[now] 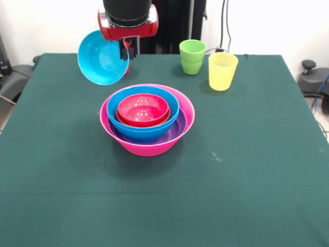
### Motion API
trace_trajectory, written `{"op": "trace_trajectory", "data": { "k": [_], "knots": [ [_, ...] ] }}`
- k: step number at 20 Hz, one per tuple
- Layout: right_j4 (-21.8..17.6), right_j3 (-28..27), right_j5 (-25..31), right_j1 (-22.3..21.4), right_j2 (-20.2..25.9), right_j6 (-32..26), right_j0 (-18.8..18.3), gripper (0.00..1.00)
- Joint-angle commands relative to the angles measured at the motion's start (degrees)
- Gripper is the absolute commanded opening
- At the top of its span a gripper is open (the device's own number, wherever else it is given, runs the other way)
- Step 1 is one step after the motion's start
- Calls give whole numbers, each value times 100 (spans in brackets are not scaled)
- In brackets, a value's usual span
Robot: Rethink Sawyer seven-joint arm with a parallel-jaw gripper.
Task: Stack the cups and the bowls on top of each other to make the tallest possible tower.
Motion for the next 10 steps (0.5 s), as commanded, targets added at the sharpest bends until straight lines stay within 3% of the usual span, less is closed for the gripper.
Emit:
{"op": "trace_trajectory", "data": {
  "k": [1,10],
  "knots": [
    [-223,566,-772,44,-124,300,144,0],
    [-235,806,-1275,26,-366,851,543,0]
  ]
}}
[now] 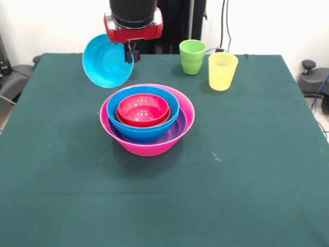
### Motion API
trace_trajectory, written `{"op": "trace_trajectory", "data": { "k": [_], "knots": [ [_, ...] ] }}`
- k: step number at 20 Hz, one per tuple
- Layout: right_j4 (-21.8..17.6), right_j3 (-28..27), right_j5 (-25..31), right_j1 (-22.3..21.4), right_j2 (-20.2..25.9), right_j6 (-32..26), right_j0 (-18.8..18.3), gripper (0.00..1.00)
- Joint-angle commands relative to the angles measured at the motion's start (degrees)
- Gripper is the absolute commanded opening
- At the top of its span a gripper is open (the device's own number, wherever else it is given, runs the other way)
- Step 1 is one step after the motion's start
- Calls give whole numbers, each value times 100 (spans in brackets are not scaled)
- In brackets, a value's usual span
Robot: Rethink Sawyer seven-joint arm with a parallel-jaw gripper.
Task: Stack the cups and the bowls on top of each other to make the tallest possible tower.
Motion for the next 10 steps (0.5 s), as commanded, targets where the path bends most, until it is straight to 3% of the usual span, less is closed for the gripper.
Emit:
{"op": "trace_trajectory", "data": {
  "k": [1,10],
  "knots": [
    [-195,508,-732,64,-283,852,490,0],
    [-1,500,-681,-27,-476,781,727,0]
  ]
}}
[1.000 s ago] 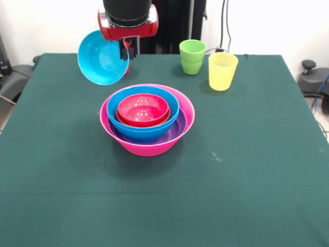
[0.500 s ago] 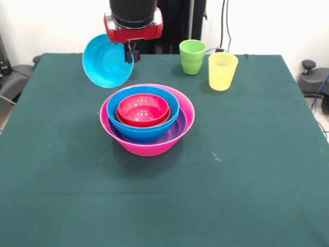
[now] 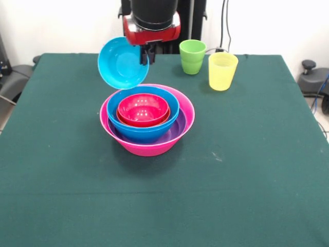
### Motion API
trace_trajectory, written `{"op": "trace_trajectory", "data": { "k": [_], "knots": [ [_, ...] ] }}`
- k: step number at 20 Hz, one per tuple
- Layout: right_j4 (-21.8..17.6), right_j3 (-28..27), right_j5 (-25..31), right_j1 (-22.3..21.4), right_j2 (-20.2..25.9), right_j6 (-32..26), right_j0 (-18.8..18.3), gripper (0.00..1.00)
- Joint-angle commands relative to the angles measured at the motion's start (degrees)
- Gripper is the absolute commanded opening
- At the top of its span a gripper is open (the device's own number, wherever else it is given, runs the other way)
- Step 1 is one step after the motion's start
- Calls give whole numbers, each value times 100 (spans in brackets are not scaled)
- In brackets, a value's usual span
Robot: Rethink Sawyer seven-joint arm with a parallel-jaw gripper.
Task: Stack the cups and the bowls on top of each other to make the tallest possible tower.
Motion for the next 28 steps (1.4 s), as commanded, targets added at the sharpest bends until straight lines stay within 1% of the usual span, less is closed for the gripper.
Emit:
{"op": "trace_trajectory", "data": {
  "k": [1,6,10,12,16,18,23,28],
  "knots": [
    [27,241,-244,8,-223,747,269,0],
    [115,297,-208,-75,-240,580,225,0],
    [138,160,-120,25,-242,443,170,0],
    [103,-102,-68,278,-276,404,128,0],
    [-124,-1071,302,1115,-504,702,433,0],
    [-32,-1443,485,1309,-532,769,521,0],
    [149,-1811,640,1451,-599,749,637,0],
    [262,-1678,575,1342,-684,657,678,0]
  ]
}}
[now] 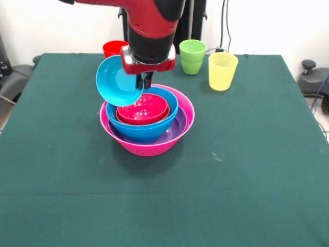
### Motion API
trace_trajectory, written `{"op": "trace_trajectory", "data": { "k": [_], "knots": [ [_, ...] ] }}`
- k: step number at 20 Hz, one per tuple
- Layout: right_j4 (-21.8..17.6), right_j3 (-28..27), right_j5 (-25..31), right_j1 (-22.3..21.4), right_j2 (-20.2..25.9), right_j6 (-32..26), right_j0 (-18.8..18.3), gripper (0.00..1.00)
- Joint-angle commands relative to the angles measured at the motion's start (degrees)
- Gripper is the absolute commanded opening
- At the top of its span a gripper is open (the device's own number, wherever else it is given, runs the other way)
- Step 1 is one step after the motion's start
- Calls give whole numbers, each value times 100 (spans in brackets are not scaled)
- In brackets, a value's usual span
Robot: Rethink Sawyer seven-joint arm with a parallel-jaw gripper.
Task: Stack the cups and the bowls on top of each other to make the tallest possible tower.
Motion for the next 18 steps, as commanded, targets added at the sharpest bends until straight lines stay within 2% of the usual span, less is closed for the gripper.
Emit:
{"op": "trace_trajectory", "data": {
  "k": [1,7,18],
  "knots": [
    [111,-470,318,314,-109,632,219,0],
    [144,-110,94,108,-178,556,195,0],
    [193,-87,-24,83,-282,629,291,0]
  ]
}}
